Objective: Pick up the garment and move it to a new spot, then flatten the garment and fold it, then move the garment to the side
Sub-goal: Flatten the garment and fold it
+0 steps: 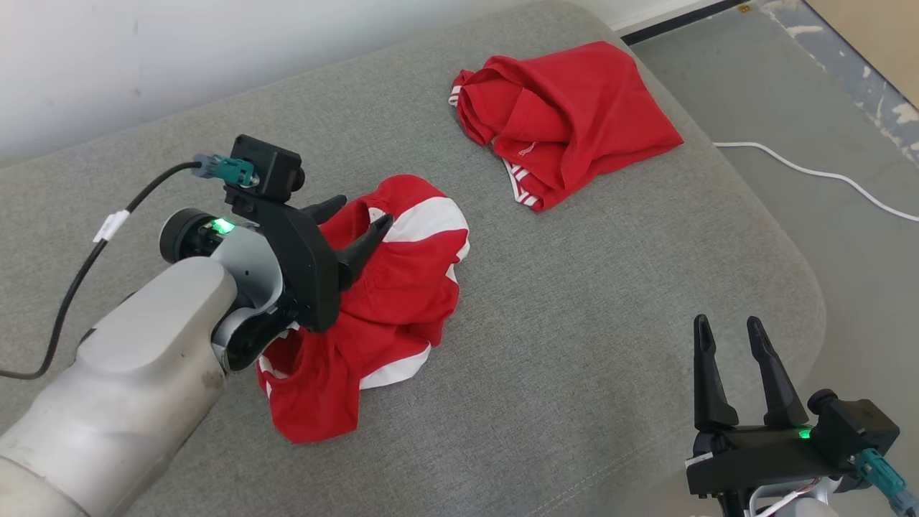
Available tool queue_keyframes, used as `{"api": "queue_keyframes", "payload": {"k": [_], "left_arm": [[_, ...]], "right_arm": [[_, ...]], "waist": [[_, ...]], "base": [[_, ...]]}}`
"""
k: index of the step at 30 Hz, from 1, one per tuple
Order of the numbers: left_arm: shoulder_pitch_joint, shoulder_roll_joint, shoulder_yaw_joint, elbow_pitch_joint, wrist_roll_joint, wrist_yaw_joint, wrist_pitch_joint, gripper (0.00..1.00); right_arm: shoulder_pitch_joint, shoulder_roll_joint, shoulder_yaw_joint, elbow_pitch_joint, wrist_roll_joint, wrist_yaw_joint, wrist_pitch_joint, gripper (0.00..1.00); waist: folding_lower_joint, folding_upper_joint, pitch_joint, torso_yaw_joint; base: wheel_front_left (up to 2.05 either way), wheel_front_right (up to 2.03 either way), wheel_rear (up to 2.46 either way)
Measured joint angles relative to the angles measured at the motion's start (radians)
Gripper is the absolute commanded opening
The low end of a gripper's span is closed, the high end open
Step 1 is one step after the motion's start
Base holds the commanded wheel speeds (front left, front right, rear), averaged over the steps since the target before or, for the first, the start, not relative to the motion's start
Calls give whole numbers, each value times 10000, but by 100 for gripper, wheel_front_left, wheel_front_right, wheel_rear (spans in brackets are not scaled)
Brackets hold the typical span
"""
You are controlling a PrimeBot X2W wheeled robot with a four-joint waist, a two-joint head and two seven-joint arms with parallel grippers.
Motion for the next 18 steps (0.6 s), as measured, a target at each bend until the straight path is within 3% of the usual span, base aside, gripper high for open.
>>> {"api": "queue_keyframes", "payload": {"k": [14,15,16,17,18], "left_arm": [[-175,-188,-1168,598,-585,0,-13,100],[-201,-217,-1220,614,-625,0,-65,45],[-236,-244,-1244,637,-688,0,-123,9],[-281,-261,-1281,669,-717,0,-180,0],[-332,-268,-1338,711,-736,0,-188,0]], "right_arm": [[-107,10,115,-17,92,0,2,100],[-105,10,113,-17,94,-2,2,100],[-98,10,115,-19,98,-2,2,100],[-91,10,115,-21,102,-2,2,100],[-88,10,113,-19,102,-2,2,100]], "waist": [[0,0,166,-224],[0,0,178,-243],[0,0,188,-257],[1,0,192,-261],[0,0,191,-256]], "base": [[0,0,0],[0,0,0],[0,0,0],[0,0,0],[0,0,0]]}}
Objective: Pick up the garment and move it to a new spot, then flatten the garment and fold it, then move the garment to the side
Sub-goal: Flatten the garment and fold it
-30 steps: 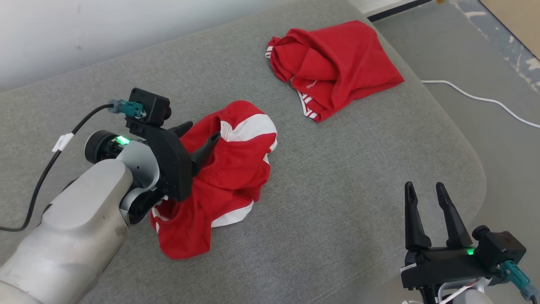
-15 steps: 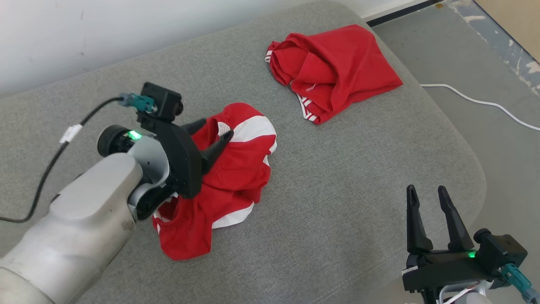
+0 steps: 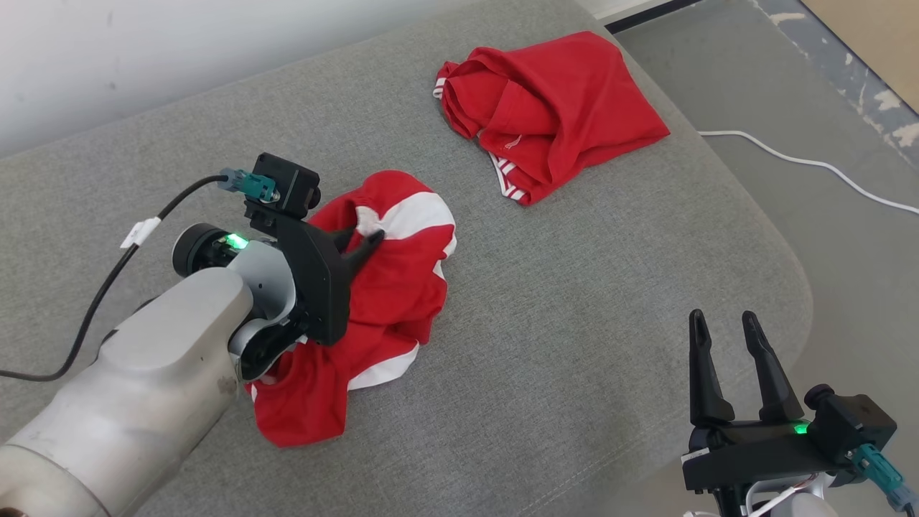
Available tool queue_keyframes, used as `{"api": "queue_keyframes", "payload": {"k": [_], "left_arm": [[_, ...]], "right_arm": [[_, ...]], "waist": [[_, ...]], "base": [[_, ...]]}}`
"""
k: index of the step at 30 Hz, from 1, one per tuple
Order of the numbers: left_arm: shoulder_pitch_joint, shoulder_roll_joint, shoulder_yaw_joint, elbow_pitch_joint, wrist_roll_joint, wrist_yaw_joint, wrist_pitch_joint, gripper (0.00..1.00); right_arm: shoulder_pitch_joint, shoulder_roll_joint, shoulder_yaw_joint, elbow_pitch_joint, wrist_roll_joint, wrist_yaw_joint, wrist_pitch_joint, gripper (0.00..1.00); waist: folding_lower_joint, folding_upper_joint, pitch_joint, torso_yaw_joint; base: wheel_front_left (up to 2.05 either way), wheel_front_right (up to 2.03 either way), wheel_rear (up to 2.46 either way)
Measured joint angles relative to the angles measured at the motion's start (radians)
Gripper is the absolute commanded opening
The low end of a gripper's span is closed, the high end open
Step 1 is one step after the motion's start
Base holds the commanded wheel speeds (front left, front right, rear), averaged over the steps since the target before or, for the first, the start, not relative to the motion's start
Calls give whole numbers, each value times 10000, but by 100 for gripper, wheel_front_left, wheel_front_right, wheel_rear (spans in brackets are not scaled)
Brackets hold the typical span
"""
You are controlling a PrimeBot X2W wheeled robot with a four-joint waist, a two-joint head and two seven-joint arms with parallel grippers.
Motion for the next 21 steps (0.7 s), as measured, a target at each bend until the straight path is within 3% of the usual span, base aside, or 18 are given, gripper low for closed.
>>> {"api": "queue_keyframes", "payload": {"k": [11,17,21], "left_arm": [[-884,-12,134,-857,-355,-2,-1651,0],[-833,1078,458,-2410,-535,4,-2516,0],[77,1825,573,-4052,-660,447,-2861,0]], "right_arm": [[180,0,-286,15,-186,0,-2,100],[431,-29,-458,-46,-364,2,0,100],[707,-153,-619,-84,-445,0,0,100]], "waist": [[0,-1,-259,603],[0,-2,-587,1338],[0,-2,-819,1962]], "base": [[0,0,0],[0,0,0],[0,0,0]]}}
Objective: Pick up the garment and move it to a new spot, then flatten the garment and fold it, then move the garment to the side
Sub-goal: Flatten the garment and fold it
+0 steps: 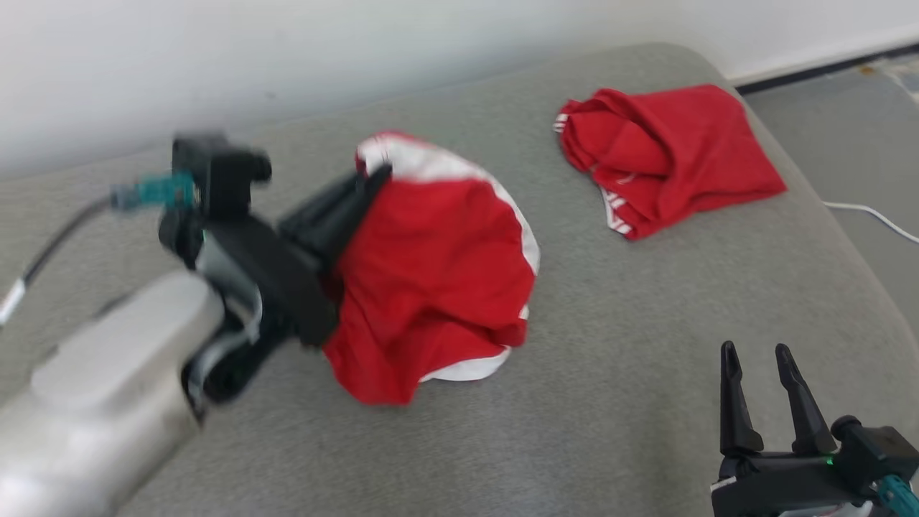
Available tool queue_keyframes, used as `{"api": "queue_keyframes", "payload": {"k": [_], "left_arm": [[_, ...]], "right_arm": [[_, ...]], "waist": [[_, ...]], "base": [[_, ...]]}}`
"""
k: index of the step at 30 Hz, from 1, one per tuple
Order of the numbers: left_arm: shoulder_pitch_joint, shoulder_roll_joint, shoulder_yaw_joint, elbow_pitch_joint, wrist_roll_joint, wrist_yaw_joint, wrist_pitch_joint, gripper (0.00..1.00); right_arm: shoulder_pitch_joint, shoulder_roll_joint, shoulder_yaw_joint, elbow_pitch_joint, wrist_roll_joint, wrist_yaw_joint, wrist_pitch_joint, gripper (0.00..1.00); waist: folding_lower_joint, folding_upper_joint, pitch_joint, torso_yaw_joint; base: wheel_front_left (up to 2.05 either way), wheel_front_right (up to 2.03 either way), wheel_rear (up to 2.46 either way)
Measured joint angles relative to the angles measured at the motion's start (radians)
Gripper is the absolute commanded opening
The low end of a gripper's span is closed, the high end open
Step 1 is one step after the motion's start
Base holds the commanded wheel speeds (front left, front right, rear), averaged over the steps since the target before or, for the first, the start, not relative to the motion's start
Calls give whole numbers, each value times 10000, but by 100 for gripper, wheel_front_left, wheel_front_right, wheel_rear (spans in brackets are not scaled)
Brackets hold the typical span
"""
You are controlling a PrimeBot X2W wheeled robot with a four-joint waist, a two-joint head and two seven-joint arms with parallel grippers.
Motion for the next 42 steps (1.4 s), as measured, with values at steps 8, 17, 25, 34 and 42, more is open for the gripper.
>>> {"api": "queue_keyframes", "payload": {"k": [8,17,25,34,42], "left_arm": [[3305,1856,-123,-3124,-424,1787,-489,0],[6656,2102,1363,-3624,-278,2458,-635,0],[9026,692,2888,-1732,328,1513,-635,0],[9448,-571,5250,-917,2999,980,-637,100],[10065,-1216,8044,-1910,5568,1304,-644,100]], "right_arm": [[262,-38,-54,-121,-84,2,0,100],[492,-42,-151,-163,-113,0,-2,100],[580,-128,-67,-73,-107,0,0,100],[675,-359,-167,-17,-92,2,-2,100],[856,-345,-130,27,-96,2,0,100]], "waist": [[0,0,-413,1315],[0,-1,-675,2336],[0,0,-817,2755],[0,0,-1056,2907],[0,0,-1395,2982]], "base": [[0,0,0],[0,0,0],[0,0,0],[0,0,0],[0,0,0]]}}
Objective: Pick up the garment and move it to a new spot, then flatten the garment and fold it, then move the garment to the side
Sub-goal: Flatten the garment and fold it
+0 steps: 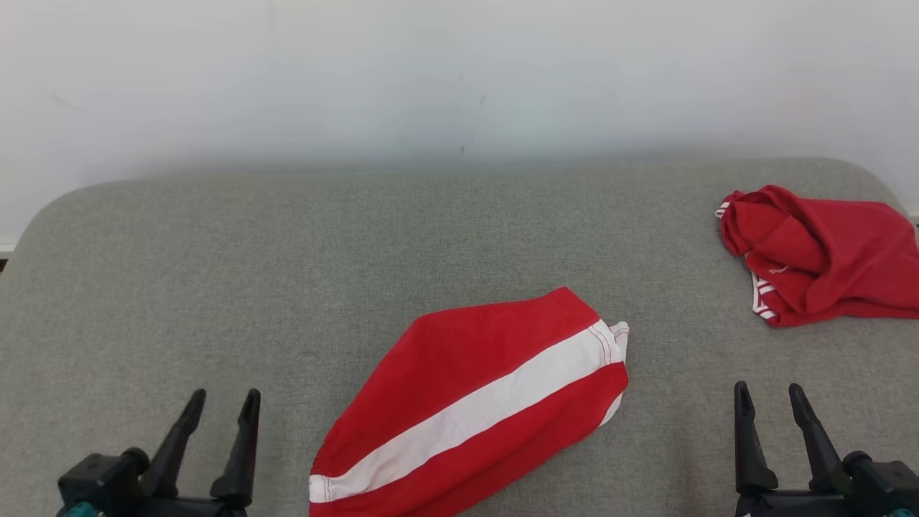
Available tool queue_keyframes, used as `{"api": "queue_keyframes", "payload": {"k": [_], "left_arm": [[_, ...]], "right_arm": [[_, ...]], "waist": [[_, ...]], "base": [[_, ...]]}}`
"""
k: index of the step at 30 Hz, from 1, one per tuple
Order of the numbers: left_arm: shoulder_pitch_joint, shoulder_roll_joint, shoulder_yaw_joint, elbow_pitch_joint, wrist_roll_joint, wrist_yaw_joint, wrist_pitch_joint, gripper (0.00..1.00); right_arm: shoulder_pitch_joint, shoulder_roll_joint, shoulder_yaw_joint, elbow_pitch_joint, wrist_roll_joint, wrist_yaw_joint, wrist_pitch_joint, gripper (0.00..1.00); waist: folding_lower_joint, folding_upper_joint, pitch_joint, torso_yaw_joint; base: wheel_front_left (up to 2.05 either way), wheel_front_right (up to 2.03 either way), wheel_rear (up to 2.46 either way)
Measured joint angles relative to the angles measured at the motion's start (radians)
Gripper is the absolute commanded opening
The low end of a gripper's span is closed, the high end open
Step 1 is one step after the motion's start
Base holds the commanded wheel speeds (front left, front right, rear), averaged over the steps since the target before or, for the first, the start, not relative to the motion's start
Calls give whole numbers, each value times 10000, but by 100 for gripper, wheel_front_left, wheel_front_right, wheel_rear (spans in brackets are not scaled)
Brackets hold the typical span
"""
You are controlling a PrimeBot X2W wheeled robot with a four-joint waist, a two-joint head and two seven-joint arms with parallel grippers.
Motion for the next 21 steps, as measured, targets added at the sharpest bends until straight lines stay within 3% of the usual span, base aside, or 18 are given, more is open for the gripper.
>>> {"api": "queue_keyframes", "payload": {"k": [7,21], "left_arm": [[600,-690,1450,-742,1770,84,0,100],[1107,-1839,2901,-508,3448,-637,0,100]], "right_arm": [[76,-35,86,25,-6,0,0,100],[167,-288,430,-173,-63,-2,0,100]], "waist": [[0,0,-238,-104],[0,1,-546,-221]], "base": [[0,0,0],[0,0,0]]}}
